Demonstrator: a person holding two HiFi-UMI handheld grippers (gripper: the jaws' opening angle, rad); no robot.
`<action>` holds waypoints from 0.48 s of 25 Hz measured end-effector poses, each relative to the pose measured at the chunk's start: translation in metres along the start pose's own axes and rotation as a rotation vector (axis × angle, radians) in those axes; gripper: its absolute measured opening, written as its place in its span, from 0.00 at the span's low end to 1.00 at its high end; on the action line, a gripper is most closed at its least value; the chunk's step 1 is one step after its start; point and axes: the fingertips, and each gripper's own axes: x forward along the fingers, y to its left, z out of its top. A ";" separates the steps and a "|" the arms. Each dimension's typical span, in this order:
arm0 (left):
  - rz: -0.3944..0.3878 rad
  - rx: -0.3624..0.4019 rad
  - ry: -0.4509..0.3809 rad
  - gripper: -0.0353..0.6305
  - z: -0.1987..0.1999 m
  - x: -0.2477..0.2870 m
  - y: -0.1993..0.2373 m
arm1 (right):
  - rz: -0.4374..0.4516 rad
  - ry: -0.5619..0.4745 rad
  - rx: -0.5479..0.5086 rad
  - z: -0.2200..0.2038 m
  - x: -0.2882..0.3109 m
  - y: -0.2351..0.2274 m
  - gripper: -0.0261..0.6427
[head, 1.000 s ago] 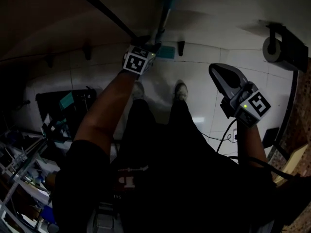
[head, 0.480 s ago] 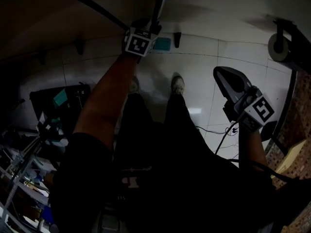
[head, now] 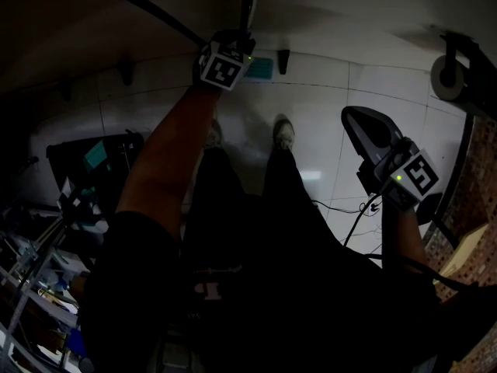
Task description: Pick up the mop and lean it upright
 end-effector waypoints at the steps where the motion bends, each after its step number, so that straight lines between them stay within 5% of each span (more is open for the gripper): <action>1: -0.001 0.000 0.004 0.25 0.000 -0.004 0.000 | 0.001 0.000 -0.002 0.001 0.000 0.001 0.06; 12: 0.008 -0.001 -0.007 0.25 0.029 -0.078 -0.009 | 0.008 -0.045 -0.045 0.041 -0.011 0.025 0.06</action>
